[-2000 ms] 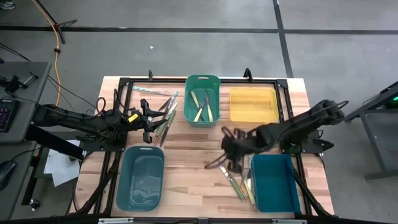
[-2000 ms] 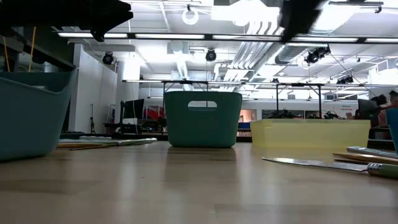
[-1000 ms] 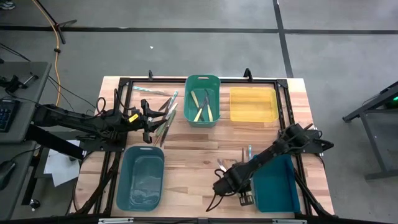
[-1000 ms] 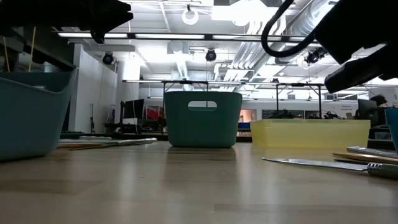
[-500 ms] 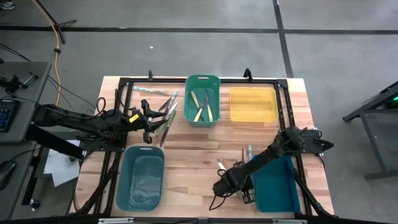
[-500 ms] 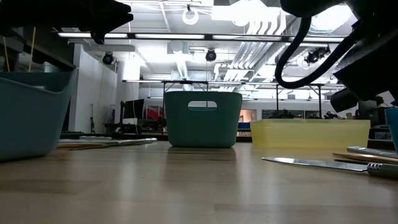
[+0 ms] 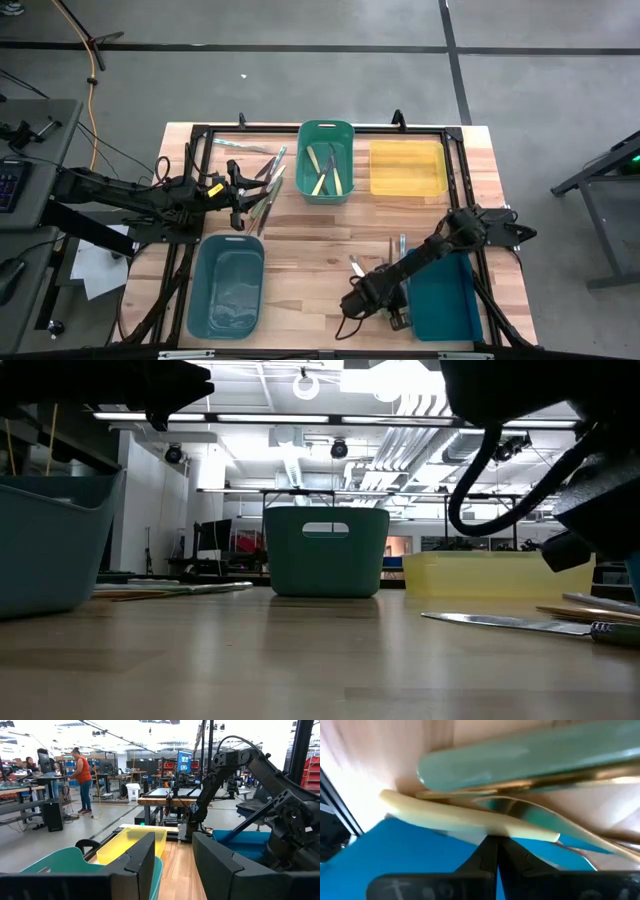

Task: Sort silverware by color (type)
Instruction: Put the yellow knife into the green bin

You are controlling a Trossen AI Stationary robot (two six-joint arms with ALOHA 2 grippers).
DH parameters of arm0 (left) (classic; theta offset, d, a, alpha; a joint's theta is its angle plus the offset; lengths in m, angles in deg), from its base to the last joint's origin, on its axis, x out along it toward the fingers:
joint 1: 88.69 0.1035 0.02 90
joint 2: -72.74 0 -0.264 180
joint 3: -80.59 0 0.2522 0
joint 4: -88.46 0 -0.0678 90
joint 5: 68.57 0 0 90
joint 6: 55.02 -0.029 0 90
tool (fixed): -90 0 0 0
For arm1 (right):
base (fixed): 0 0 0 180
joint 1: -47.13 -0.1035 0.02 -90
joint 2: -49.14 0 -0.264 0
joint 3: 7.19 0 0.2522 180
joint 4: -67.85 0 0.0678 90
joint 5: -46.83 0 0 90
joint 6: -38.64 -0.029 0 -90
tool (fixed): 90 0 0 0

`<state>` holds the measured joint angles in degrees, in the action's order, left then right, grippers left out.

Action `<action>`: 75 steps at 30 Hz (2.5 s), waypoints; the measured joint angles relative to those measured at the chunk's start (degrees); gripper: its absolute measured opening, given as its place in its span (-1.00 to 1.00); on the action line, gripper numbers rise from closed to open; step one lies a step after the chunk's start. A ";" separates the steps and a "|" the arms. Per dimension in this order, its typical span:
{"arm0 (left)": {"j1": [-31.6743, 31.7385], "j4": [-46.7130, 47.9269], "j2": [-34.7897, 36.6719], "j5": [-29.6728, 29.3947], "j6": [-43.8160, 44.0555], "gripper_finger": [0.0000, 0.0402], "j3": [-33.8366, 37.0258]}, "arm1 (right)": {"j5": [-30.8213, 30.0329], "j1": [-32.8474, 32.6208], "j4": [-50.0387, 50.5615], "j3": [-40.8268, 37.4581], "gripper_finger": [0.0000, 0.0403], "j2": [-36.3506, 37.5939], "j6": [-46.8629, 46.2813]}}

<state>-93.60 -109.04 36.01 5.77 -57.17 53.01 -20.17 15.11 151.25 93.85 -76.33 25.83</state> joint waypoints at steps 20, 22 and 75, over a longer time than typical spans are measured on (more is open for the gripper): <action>-0.02 -0.02 0.00 0.02 0.00 -0.37 0.00 | -7.48 6.71 -4.33 0.17 -1.00 0.33 7.06; -0.01 0.02 0.00 0.01 0.00 -0.37 0.00 | -7.95 7.15 -4.34 0.15 -1.00 0.33 7.76; -0.01 0.61 0.00 0.04 2.03 -0.37 0.00 | -31.10 2.74 -23.46 -11.69 -0.41 23.31 -47.77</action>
<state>-93.60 -108.43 36.01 5.82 -55.14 53.01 -51.27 17.84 127.79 82.17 -53.02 -21.94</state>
